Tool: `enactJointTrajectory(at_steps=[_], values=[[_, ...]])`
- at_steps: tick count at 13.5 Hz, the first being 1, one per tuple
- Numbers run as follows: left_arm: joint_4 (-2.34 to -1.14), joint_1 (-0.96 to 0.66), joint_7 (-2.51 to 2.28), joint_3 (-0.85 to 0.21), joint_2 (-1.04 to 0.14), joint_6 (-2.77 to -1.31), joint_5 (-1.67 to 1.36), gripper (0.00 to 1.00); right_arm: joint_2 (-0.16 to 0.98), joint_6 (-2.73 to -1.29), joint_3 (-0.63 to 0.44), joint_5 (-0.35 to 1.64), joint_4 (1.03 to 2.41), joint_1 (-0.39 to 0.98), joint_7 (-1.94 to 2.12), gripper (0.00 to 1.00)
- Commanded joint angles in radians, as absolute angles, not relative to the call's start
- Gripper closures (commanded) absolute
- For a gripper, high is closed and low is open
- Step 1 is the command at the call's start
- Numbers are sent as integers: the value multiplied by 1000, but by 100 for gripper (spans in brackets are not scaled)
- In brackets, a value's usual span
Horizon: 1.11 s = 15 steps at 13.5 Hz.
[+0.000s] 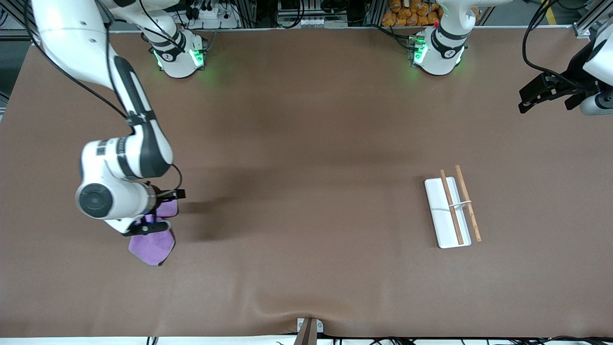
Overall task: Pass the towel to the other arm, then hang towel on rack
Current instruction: 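Reach the right gripper down to the purple towel and grasp it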
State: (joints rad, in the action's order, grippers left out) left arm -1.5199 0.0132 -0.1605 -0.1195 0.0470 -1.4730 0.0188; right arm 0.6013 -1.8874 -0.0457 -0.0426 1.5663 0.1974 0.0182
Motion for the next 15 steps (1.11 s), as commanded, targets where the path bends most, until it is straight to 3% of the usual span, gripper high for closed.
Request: enactJointTrajectory(at_steps=[1, 4, 15], values=[[-1522, 15, -146, -118, 57, -1485, 23, 0, 629, -1958, -54, -109, 1539, 189, 138, 0], [-1526, 17, -146, -118, 57, -1483, 23, 0, 666, -2104, -57, -198, 1540, 164, 193, 0], [-1540, 12, -146, -120, 57, -1476, 17, 0, 727, -2186, -57, -230, 1545, 138, 278, 0]])
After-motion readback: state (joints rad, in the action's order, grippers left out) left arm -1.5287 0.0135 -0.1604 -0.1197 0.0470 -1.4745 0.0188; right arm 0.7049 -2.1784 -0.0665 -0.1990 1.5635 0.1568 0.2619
